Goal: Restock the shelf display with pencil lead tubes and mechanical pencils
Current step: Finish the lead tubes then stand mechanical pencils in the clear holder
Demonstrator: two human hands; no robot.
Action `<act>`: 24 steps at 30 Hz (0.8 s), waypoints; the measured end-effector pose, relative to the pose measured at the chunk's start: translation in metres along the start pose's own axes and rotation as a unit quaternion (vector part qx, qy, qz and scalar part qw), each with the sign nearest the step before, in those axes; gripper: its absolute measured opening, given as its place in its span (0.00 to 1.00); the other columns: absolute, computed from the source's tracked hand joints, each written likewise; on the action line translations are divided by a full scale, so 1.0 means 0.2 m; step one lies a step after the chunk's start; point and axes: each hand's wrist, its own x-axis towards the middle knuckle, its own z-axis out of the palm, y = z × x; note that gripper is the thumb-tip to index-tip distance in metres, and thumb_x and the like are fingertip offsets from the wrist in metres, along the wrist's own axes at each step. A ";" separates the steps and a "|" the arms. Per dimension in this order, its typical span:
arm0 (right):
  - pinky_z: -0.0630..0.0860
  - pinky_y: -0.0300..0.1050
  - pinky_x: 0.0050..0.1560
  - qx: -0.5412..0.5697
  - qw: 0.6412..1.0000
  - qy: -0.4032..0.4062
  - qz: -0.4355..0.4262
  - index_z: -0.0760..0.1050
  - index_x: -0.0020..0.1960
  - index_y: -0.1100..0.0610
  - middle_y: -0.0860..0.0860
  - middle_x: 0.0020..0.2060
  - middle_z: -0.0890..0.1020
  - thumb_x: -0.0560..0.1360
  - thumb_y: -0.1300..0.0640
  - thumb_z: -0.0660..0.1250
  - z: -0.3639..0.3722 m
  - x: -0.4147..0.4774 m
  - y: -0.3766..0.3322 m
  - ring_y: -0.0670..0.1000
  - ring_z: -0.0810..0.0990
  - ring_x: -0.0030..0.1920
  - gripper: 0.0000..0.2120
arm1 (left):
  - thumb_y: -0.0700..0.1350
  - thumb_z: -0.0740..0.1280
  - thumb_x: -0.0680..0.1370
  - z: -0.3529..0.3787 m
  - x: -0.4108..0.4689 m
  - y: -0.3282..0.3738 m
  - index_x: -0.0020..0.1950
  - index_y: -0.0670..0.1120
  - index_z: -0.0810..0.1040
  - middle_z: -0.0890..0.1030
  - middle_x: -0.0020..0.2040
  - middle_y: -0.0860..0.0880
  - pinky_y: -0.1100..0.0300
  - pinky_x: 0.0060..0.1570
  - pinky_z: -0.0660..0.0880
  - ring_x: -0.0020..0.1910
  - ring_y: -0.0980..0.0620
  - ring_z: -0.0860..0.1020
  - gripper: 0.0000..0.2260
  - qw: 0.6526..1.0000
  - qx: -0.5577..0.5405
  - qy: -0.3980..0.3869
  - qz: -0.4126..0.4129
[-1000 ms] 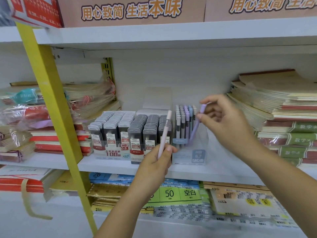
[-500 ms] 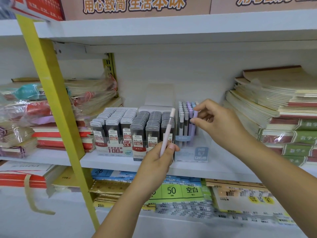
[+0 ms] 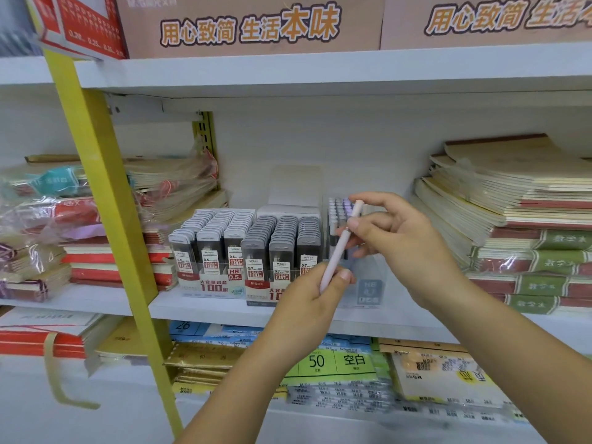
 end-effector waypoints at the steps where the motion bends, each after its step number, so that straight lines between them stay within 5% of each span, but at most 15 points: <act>1: 0.80 0.40 0.37 0.016 1.000 0.022 -0.012 0.75 0.56 0.52 0.53 0.39 0.86 0.77 0.63 0.67 -0.02 0.01 -0.01 0.53 0.84 0.38 0.10 | 0.55 0.65 0.81 0.00 0.00 0.01 0.51 0.57 0.78 0.70 0.30 0.59 0.68 0.29 0.64 0.29 0.60 0.66 0.04 0.999 0.024 0.015 0.019; 3: 0.79 0.38 0.34 0.039 0.994 0.087 -0.052 0.73 0.54 0.52 0.53 0.38 0.86 0.78 0.64 0.65 -0.09 0.03 -0.04 0.52 0.84 0.37 0.09 | 0.57 0.69 0.77 -0.01 0.02 0.02 0.57 0.59 0.76 0.73 0.38 0.60 0.69 0.36 0.67 0.36 0.61 0.70 0.11 0.983 0.136 0.097 0.082; 6: 0.78 0.39 0.37 -0.037 0.983 0.136 -0.119 0.71 0.53 0.47 0.53 0.39 0.85 0.79 0.64 0.64 -0.22 0.10 -0.05 0.50 0.84 0.39 0.12 | 0.57 0.72 0.72 -0.06 0.05 0.04 0.64 0.51 0.77 0.77 0.54 0.55 0.63 0.54 0.67 0.55 0.54 0.72 0.22 0.897 0.327 0.222 0.199; 10: 0.73 0.38 0.43 -0.260 0.956 0.076 -0.114 0.71 0.52 0.44 0.47 0.40 0.83 0.77 0.60 0.67 -0.26 0.18 0.05 0.42 0.80 0.42 0.12 | 0.56 0.75 0.72 -0.11 0.11 0.00 0.69 0.48 0.76 0.76 0.70 0.48 0.47 0.74 0.59 0.74 0.45 0.68 0.28 0.848 0.450 0.187 0.210; 13: 0.67 0.30 0.37 -0.386 0.915 0.026 -0.114 0.72 0.54 0.46 0.43 0.40 0.80 0.78 0.56 0.67 -0.24 0.21 0.13 0.34 0.75 0.39 0.08 | 0.58 0.74 0.73 -0.11 0.13 -0.03 0.72 0.48 0.74 0.74 0.73 0.48 0.49 0.76 0.52 0.76 0.46 0.67 0.30 0.846 0.474 0.161 0.185; 15: 0.65 0.30 0.36 -0.420 0.900 0.007 -0.114 0.72 0.54 0.46 0.43 0.41 0.80 0.78 0.55 0.66 -0.24 0.21 0.17 0.34 0.73 0.38 0.07 | 0.58 0.75 0.72 -0.12 0.13 -0.05 0.70 0.47 0.76 0.77 0.71 0.48 0.47 0.74 0.55 0.74 0.46 0.71 0.29 0.839 0.486 0.161 0.185; 18: 0.68 0.40 0.39 -0.419 0.903 -0.005 -0.100 0.72 0.54 0.45 0.43 0.42 0.80 0.78 0.55 0.66 -0.23 0.22 0.19 0.39 0.75 0.42 0.07 | 0.57 0.77 0.71 -0.12 0.14 -0.07 0.68 0.47 0.78 0.79 0.67 0.49 0.45 0.72 0.62 0.69 0.46 0.75 0.29 0.827 0.496 0.172 0.200; 24: 0.66 0.26 0.36 -0.399 0.911 -0.005 -0.105 0.72 0.52 0.45 0.43 0.39 0.81 0.77 0.55 0.68 -0.24 0.21 0.18 0.34 0.74 0.37 0.07 | 0.57 0.76 0.70 -0.12 0.15 -0.08 0.66 0.48 0.79 0.80 0.65 0.49 0.50 0.67 0.60 0.64 0.46 0.78 0.27 0.822 0.496 0.185 0.209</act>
